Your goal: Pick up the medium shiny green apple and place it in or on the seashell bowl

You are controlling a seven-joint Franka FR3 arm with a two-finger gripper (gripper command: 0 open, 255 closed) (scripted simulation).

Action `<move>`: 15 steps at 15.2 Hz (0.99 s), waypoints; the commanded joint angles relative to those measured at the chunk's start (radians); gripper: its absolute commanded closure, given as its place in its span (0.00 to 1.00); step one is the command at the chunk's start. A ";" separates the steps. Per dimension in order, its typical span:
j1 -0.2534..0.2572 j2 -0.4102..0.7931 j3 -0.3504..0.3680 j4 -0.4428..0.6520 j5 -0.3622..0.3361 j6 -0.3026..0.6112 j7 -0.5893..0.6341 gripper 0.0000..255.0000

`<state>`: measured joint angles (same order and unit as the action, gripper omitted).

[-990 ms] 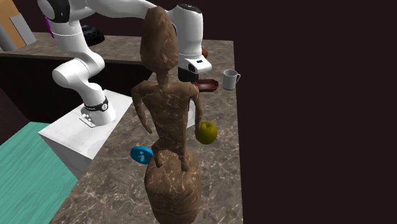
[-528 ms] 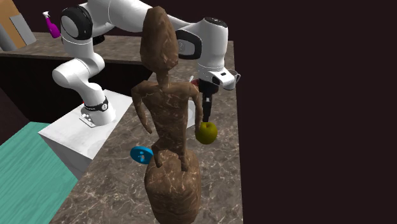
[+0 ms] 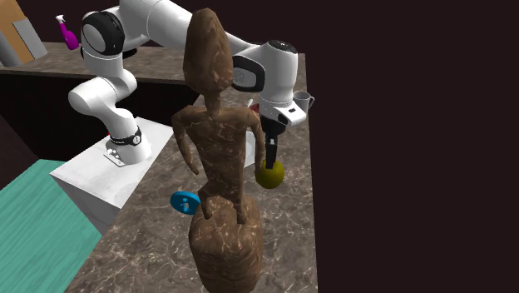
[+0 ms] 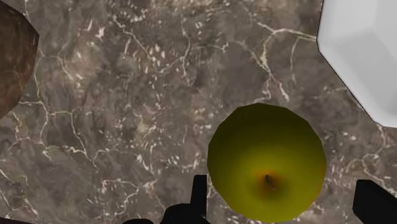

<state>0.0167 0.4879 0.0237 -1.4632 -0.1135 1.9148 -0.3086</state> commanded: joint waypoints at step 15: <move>0.000 0.001 0.000 -0.004 0.000 0.005 0.000 1.00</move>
<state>0.0164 0.4884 0.0237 -1.4669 -0.1135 1.9198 -0.3087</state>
